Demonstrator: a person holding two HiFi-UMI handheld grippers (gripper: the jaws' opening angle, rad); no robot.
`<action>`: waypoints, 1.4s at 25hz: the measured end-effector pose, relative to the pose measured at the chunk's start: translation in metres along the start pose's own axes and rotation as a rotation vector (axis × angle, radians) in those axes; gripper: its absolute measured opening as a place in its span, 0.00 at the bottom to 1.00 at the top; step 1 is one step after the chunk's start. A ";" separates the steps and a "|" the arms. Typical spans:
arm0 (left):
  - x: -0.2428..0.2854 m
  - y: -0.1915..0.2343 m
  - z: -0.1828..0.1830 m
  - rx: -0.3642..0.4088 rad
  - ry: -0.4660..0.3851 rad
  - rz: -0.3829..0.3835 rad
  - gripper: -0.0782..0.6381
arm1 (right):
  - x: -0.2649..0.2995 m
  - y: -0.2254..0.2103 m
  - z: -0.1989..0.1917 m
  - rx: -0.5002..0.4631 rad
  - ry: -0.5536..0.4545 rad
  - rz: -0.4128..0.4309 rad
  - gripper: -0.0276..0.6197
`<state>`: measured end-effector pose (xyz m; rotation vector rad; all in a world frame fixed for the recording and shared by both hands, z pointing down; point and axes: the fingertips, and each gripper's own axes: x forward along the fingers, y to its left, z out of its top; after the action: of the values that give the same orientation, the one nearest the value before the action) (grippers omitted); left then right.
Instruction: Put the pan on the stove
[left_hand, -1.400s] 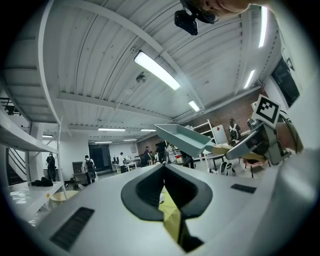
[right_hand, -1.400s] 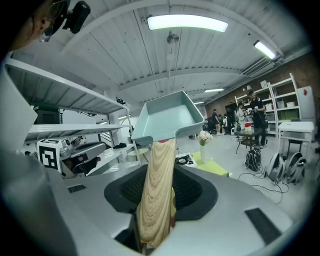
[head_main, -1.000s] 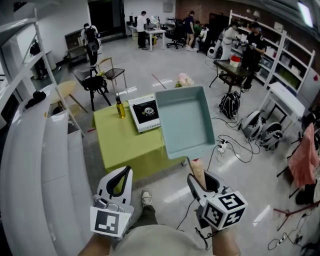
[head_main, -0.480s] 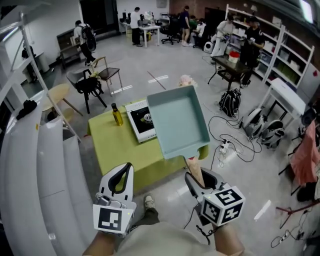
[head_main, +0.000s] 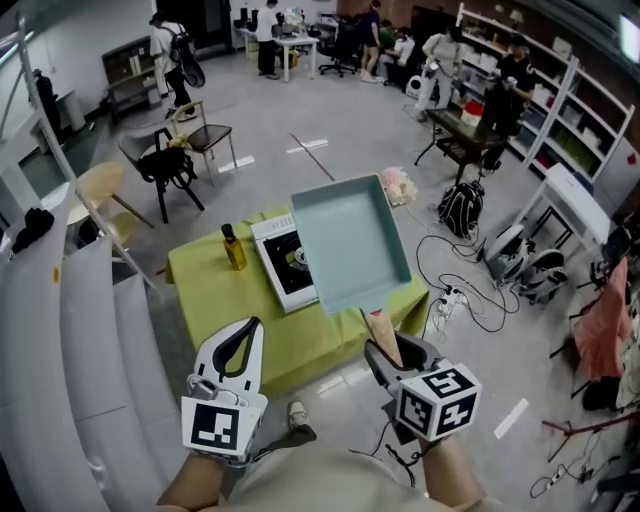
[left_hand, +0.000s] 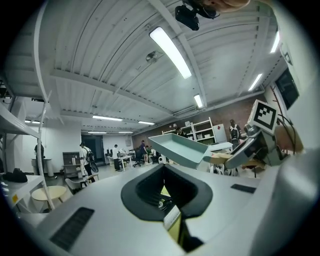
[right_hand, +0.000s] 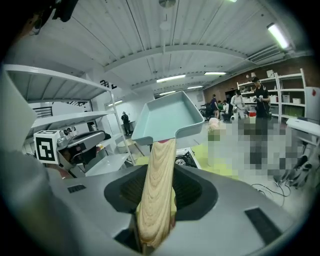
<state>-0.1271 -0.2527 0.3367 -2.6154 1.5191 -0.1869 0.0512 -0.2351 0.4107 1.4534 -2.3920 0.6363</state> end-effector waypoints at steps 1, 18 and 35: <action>0.008 0.009 -0.002 -0.001 0.000 -0.005 0.12 | 0.012 -0.001 0.004 0.001 0.006 -0.001 0.27; 0.093 0.105 -0.045 -0.024 0.049 -0.012 0.12 | 0.138 -0.022 0.040 0.018 0.072 -0.015 0.27; 0.141 0.107 -0.083 -0.030 0.152 0.009 0.12 | 0.182 -0.059 0.036 0.031 0.168 0.030 0.27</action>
<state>-0.1630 -0.4313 0.4088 -2.6717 1.5908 -0.3731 0.0196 -0.4172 0.4736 1.3218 -2.2877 0.7739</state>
